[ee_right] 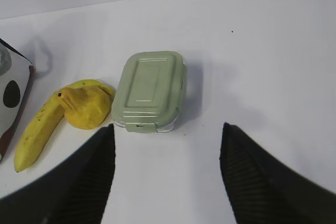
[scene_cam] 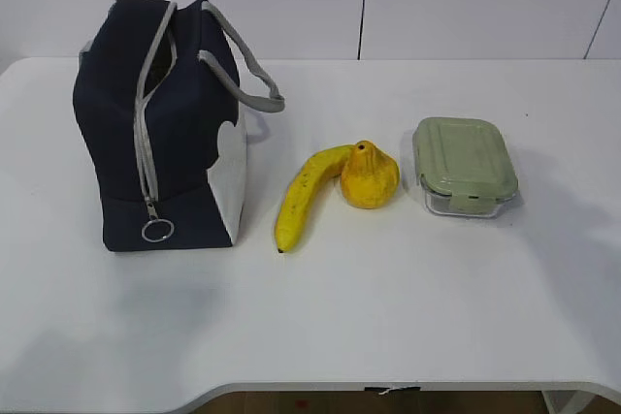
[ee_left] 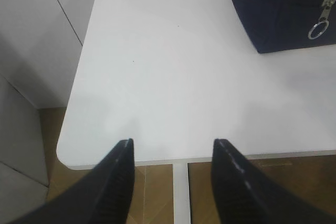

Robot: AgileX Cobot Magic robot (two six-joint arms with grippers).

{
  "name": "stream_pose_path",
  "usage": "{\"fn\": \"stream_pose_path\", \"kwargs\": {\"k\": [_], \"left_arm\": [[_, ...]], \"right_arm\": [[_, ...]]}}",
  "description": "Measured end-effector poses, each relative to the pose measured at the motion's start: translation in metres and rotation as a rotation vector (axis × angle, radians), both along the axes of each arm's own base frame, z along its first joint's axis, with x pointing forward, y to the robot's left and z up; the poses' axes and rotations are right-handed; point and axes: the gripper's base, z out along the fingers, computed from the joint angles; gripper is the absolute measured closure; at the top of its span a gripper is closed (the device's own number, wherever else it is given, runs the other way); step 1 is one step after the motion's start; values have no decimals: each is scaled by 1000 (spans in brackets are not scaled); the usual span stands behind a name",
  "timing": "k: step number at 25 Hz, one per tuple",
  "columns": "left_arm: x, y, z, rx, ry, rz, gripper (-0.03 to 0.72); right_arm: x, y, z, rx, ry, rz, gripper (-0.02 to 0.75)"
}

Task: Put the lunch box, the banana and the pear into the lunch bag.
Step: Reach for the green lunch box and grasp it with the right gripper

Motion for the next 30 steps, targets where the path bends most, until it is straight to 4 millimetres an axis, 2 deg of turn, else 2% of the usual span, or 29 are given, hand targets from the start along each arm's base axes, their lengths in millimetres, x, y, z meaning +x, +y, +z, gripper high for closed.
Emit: {"fn": "stream_pose_path", "kwargs": {"k": [9,13,24,27,30], "left_arm": [[0,0,0,0,0,0,321],[0,0,0,0,0,0,321],[0,0,0,0,0,0,321],[0,0,0,0,0,0,321],[0,0,0,0,0,0,321]], "right_arm": [[70,5,16,102,159,17,236],[102,9,14,173,267,39,236],[183,13,-16,162,490,124,236],[203,10,-30,189,543,166,236],[218,-2,-44,241,575,196,236]]}}
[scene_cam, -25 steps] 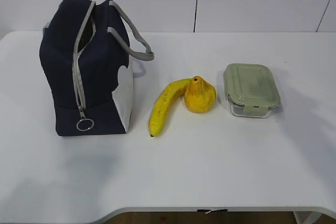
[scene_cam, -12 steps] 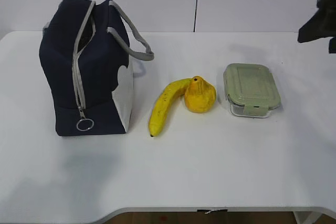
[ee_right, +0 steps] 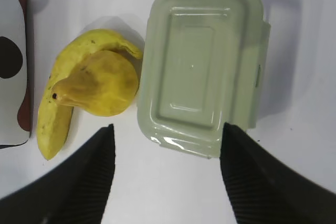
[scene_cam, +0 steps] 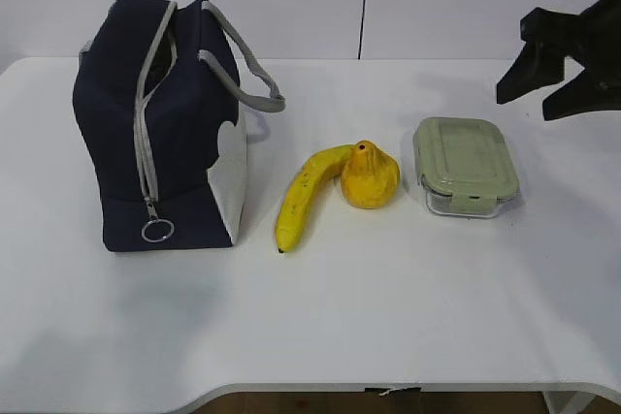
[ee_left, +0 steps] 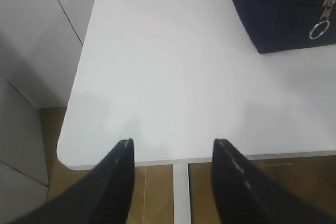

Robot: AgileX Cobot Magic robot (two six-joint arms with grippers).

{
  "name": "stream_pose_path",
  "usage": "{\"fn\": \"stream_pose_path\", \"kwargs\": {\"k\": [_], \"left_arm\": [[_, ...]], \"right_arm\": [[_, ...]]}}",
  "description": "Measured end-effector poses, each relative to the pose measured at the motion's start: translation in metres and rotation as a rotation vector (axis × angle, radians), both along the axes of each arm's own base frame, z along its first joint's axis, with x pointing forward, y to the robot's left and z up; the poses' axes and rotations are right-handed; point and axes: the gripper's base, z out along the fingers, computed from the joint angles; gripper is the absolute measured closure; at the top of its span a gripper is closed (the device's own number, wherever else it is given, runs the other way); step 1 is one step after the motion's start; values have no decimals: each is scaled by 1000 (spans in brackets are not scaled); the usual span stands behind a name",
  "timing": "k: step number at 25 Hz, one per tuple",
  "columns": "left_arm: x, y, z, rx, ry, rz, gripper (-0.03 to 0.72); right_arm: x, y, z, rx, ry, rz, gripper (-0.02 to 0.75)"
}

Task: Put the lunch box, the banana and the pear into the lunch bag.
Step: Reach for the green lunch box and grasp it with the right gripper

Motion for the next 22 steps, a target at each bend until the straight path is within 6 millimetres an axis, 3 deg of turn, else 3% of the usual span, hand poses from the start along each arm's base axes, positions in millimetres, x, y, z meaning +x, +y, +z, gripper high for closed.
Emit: {"fn": "stream_pose_path", "kwargs": {"k": [14,22], "left_arm": [[0,0,0,0,0,0,321],[0,0,0,0,0,0,321]], "right_arm": [[43,-64,-42,155,16,161,236],[73,-75,-87,236,58,221,196]]}}
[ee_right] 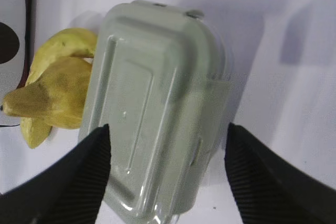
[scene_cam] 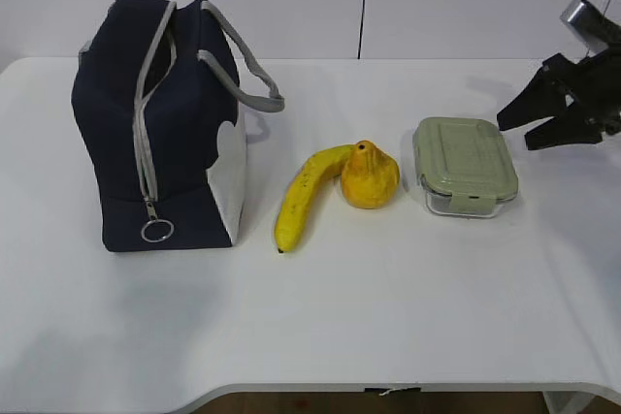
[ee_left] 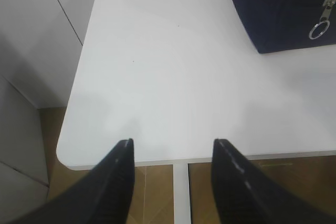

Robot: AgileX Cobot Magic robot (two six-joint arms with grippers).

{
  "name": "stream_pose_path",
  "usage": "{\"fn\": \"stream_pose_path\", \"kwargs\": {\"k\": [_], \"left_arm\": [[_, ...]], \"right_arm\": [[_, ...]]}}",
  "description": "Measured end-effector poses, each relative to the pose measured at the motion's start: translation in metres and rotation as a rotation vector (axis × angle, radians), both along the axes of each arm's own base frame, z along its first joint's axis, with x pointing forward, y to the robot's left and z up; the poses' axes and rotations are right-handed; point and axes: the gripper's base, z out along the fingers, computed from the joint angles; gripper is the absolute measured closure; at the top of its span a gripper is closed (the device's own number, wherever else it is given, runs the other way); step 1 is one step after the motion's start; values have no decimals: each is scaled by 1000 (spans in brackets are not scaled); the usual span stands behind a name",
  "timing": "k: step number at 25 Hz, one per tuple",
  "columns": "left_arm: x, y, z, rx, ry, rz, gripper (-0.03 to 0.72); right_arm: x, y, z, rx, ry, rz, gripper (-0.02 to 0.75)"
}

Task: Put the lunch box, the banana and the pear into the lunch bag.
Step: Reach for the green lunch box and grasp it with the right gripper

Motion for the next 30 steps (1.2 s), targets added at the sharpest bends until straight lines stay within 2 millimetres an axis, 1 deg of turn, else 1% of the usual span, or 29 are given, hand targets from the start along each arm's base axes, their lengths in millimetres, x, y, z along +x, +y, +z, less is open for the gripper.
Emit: {"fn": "stream_pose_path", "kwargs": {"k": [1,5,11,30], "left_arm": [[0,0,0,0,0,0,321],[0,0,0,0,0,0,321],[0,0,0,0,0,0,321],[0,0,0,0,0,0,321]], "right_arm": [[3,-1,-8,8,13,1,186],[10,-3,-27,20,35,4,170],[14,-3,-37,40,45,0,169],[16,0,-38,72,36,-8,169]]}}
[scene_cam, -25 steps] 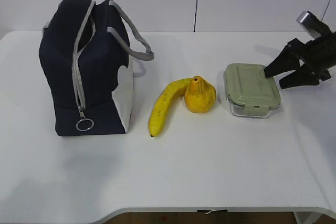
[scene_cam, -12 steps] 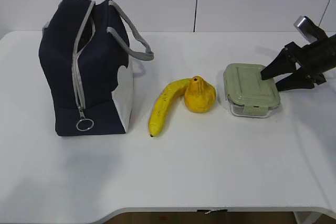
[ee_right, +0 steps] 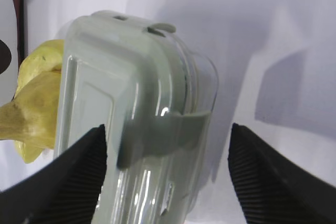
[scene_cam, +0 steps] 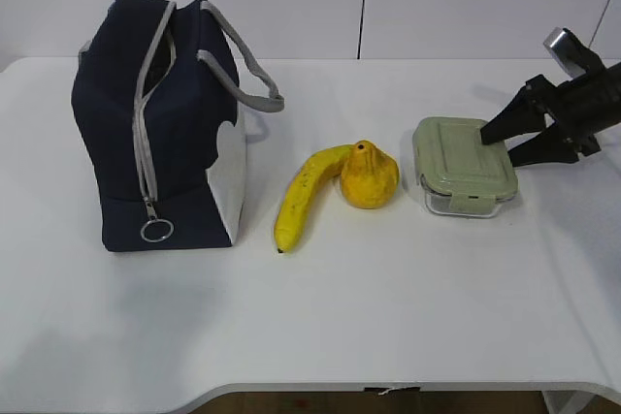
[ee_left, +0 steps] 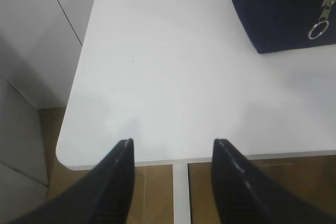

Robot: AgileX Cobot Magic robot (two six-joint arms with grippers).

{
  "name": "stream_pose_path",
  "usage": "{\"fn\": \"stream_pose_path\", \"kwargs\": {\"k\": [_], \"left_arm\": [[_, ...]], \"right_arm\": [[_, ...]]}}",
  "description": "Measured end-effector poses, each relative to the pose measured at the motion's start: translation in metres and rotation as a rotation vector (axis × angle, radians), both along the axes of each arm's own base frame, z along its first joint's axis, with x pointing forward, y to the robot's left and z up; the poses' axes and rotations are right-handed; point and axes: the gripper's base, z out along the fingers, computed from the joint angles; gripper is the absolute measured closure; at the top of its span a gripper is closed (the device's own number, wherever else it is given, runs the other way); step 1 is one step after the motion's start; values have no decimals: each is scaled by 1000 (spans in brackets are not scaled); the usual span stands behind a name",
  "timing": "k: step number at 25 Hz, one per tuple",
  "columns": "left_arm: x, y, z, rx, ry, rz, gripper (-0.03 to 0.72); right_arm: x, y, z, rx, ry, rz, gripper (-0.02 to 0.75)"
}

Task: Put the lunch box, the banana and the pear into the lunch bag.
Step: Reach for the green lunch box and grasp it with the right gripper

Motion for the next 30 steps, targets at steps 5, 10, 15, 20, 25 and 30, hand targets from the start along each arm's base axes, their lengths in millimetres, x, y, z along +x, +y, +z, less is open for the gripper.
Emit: {"fn": "stream_pose_path", "kwargs": {"k": [5,10,15,20,25,30], "left_arm": [[0,0,0,0,0,0,321],[0,0,0,0,0,0,321],[0,0,0,0,0,0,321],[0,0,0,0,0,0,321],[0,0,0,0,0,0,321],[0,0,0,0,0,0,321]], "right_arm": [[1,2,0,5,0,1,169],[1,6,0,10,-2,7,169],[2,10,0,10,-2,15,169],[2,10,0,10,-2,15,169],[2,10,-2,11,1,16,196],[3,10,-7,20,10,13,258]]}}
